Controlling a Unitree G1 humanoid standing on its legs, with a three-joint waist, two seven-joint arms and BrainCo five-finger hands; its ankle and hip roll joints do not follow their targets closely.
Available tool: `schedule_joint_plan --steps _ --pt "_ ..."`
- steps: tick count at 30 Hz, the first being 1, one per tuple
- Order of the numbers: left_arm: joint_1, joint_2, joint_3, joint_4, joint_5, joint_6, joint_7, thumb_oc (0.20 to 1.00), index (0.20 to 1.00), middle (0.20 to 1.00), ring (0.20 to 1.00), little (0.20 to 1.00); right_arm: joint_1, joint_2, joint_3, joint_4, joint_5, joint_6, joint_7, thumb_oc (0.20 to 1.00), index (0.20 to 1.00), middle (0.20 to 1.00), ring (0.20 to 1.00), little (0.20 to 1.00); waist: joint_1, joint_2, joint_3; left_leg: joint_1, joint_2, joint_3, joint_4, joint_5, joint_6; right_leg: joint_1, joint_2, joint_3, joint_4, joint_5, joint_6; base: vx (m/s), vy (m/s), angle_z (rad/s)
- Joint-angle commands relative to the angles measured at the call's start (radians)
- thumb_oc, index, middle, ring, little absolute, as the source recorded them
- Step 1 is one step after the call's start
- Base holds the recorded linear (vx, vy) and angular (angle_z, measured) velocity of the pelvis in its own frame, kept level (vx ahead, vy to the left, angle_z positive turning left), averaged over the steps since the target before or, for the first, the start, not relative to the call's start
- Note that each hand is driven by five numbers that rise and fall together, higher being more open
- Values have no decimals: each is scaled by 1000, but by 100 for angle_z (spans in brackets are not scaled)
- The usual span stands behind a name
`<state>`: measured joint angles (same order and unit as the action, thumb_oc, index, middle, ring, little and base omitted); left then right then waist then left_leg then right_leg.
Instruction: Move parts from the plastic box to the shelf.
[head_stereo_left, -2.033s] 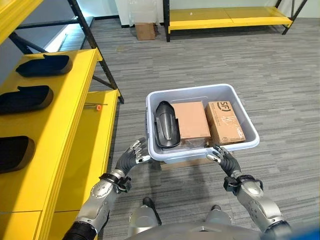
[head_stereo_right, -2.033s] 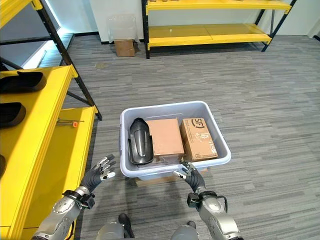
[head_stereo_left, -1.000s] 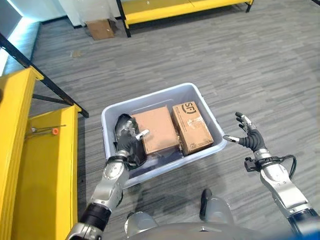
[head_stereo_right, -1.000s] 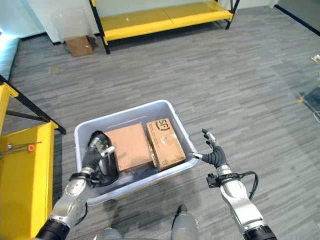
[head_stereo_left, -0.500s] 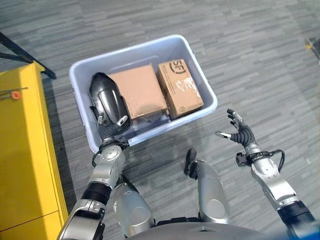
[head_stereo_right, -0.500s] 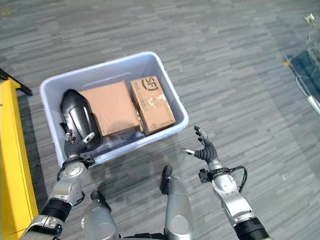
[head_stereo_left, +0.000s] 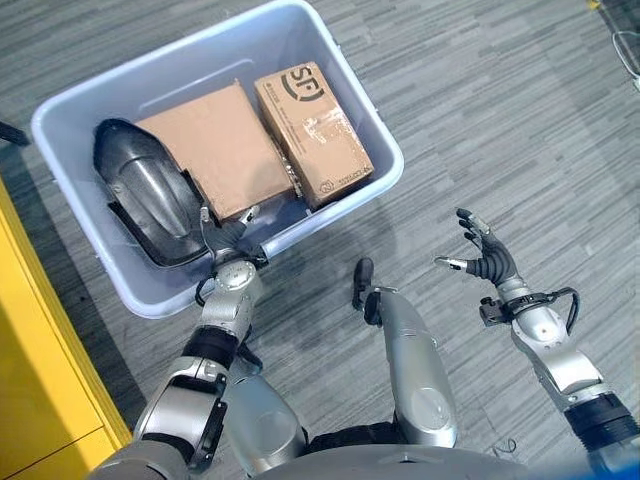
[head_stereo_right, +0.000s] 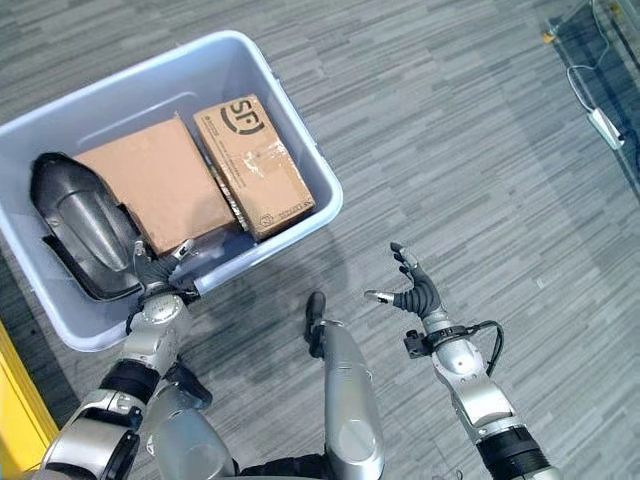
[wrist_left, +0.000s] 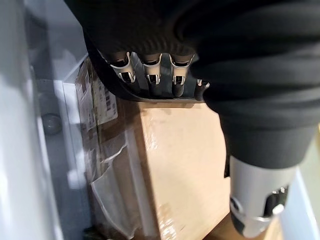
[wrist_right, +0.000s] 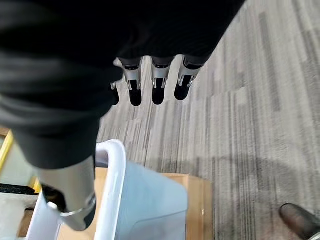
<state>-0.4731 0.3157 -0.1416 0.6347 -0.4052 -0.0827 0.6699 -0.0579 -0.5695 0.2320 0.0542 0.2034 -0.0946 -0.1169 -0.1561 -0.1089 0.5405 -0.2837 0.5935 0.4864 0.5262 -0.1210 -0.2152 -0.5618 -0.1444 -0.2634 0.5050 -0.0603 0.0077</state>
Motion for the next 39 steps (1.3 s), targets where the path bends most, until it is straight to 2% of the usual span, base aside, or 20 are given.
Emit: schedule_joint_plan --steps 1,3,6,8,11,13,15,19,23,24,28,31,34,39 --pt "1 34 -54 2 46 -12 45 1000 1000 1000 1000 1000 -19 -21 -55 -83 20 -32 -25 1000 1000 1000 1000 1000 -2 -52 -22 -138 45 -56 91 20 0 41 -168 19 -26 -18 184 15 -15 -5" --pt "-31 50 -42 32 66 -3 100 1000 1000 1000 1000 1000 -23 -30 -62 -80 24 -30 -29 1000 1000 1000 1000 1000 -11 -57 -21 -153 53 -56 107 19 -3 24 -169 23 -15 -22 183 22 -9 -6" --pt "-83 94 -1 80 76 17 243 1000 1000 1000 1000 1000 -25 -39 -71 -68 25 -36 -27 1000 1000 1000 1000 1000 -20 -62 -21 -180 63 -60 129 17 -10 1 -170 27 -4 -26 180 9 -3 -1" --pt "-110 133 44 107 77 65 335 1000 1000 1000 1000 1000 -17 -43 -82 -75 24 -28 -20 1000 1000 1000 1000 1000 -27 -63 -21 -194 62 -63 139 14 -13 -15 -167 31 2 -30 178 24 -12 -6" --pt "-139 176 101 144 67 83 392 1000 1000 1000 1000 1000 3 -43 -96 -87 30 -26 -10 1000 1000 1000 1000 1000 -31 -65 -21 -214 66 -66 147 14 -17 -38 -171 30 15 -35 175 20 -33 -1" --pt "-172 219 111 173 165 98 349 1000 1000 1000 1000 1000 8 -45 -96 -89 44 -37 -4 1000 1000 1000 1000 1000 -39 -70 -21 -246 72 -75 163 14 -19 -70 -172 32 35 -41 170 23 -44 3" --pt "-180 222 97 168 204 94 303 1000 1000 1000 1000 1000 7 -46 -94 -94 49 -32 -2 1000 1000 1000 1000 1000 -40 -71 -21 -256 73 -75 165 13 -18 -80 -171 30 39 -40 167 4 -29 5" --pt "-184 208 -23 115 476 36 148 1000 1000 1000 1000 1000 -1 -40 -87 -108 52 -8 2 1000 1000 1000 1000 1000 -41 -69 -21 -266 62 -67 159 14 -11 -91 -164 21 39 -37 164 0 0 0" --pt "-211 183 -175 85 651 -5 90 1000 1000 1000 1000 1000 -21 -43 -62 -80 60 -25 12 1000 1000 1000 1000 1000 -49 -68 -21 -267 56 -51 149 21 -8 -94 -157 20 38 -35 163 -17 35 1" --pt "-220 170 -210 76 653 -23 76 1000 1000 1000 1000 1000 -29 -41 -54 -75 57 -28 10 1000 1000 1000 1000 1000 -50 -67 -21 -270 56 -47 150 20 -6 -97 -156 20 39 -35 164 0 0 0" --pt "-244 128 -263 47 661 -3 74 1000 1000 1000 1000 1000 -50 -32 -33 -61 42 -26 -1 1000 1000 1000 1000 1000 -59 -70 -21 -269 51 -37 149 18 -5 -96 -145 23 36 -37 165 0 0 0" --pt "-256 109 -280 41 684 -22 70 1000 1000 1000 1000 1000 -55 -26 -28 -55 42 -28 -5 1000 1000 1000 1000 1000 -66 -74 -21 -268 55 -28 149 19 -7 -95 -139 23 30 -36 166 -7 -32 -5" --pt "-301 114 -304 65 716 -8 90 1000 1000 1000 1000 1000 -64 -24 -28 -69 47 -25 12 1000 1000 1000 1000 1000 -81 -82 -21 -262 61 -19 156 16 -12 -94 -122 30 26 -37 166 0 -66 -11" --pt "-317 133 -312 76 748 0 95 1000 1000 1000 1000 1000 -54 -30 -37 -79 55 -13 33 1000 1000 1000 1000 1000 -93 -77 -21 -249 62 -3 147 21 -16 -96 -115 36 21 -37 163 -8 -13 -8"
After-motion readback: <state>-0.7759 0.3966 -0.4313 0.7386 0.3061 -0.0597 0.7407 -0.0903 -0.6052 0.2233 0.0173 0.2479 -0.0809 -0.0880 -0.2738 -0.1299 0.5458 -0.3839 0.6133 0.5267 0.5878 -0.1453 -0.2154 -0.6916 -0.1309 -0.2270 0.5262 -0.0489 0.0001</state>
